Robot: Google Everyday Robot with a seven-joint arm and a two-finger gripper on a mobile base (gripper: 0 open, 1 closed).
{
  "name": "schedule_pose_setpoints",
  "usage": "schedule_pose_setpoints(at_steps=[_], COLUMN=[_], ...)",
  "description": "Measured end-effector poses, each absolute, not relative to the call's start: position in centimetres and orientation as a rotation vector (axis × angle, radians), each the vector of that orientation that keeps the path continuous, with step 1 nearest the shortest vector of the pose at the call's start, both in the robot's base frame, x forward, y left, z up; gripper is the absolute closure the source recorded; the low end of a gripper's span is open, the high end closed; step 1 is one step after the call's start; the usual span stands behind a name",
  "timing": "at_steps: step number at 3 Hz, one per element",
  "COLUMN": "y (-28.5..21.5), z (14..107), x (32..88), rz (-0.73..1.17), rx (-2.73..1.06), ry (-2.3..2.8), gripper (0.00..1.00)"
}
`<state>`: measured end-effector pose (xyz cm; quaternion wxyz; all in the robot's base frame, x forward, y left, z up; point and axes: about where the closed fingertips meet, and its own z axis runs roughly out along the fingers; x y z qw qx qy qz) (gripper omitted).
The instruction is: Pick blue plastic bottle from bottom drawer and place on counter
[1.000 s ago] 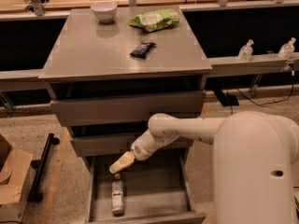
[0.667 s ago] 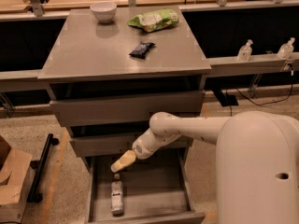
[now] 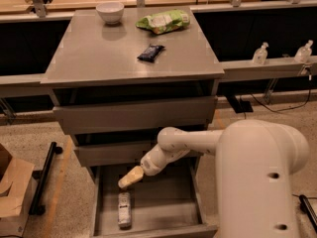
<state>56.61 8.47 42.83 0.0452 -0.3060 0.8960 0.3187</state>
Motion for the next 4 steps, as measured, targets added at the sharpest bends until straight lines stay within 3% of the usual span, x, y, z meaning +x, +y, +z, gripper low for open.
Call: schedule_pose_setpoints(at_steps=[2,4], y=[9.6,10.8], z=[32.1,30.0], x=[56.2,56.5], rz=[1.028,1.023], rx=[-0.659,-0.657], ry=[2.887,2.902], gripper=[0.0,0.0])
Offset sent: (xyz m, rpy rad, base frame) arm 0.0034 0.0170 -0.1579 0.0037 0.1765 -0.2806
